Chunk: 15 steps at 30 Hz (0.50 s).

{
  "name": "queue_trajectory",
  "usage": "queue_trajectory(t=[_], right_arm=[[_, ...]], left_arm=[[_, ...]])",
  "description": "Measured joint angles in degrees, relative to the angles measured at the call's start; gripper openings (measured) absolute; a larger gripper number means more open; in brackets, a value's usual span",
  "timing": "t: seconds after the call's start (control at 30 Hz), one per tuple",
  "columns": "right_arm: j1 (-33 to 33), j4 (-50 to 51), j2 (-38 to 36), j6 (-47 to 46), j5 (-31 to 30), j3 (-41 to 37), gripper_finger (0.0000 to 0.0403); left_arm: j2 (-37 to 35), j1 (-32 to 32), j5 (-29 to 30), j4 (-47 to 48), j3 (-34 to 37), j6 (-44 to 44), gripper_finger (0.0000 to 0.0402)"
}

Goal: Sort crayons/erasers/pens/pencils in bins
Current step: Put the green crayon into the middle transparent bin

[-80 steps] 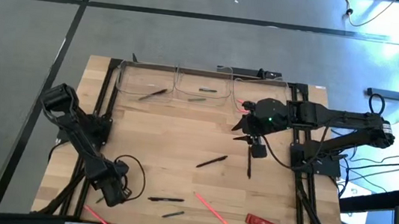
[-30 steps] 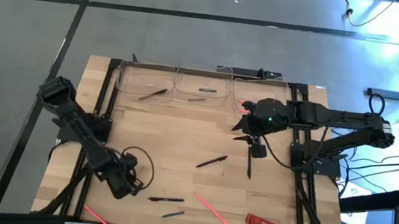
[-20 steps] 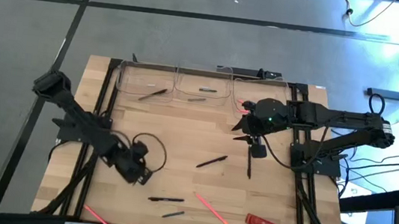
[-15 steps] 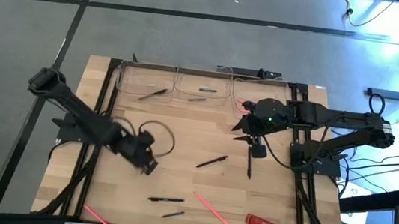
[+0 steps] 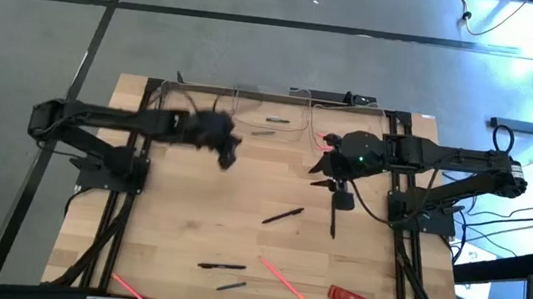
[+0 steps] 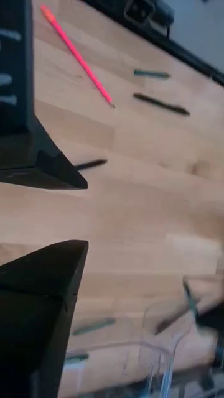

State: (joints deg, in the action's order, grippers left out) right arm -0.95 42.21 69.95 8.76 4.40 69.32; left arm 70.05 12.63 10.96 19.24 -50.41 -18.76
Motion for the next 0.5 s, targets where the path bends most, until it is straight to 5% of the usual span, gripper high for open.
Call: queue_trajectory(t=[0.23, 0.5], right_arm=[[0.0, -0.3, 0.0, -1.4, -5.0, 0.0, 0.0145], [0.0, -1.8, 0.0, -2.5, -10.5, 0.0, 0.0145]], left_arm=[[7.4, 14.3, -6.3, -7.2, -7.8, 16.4, 0.0008], [19.9, 19.6, -7.6, -10.2, -13.5, 23.9, 0.0009]])
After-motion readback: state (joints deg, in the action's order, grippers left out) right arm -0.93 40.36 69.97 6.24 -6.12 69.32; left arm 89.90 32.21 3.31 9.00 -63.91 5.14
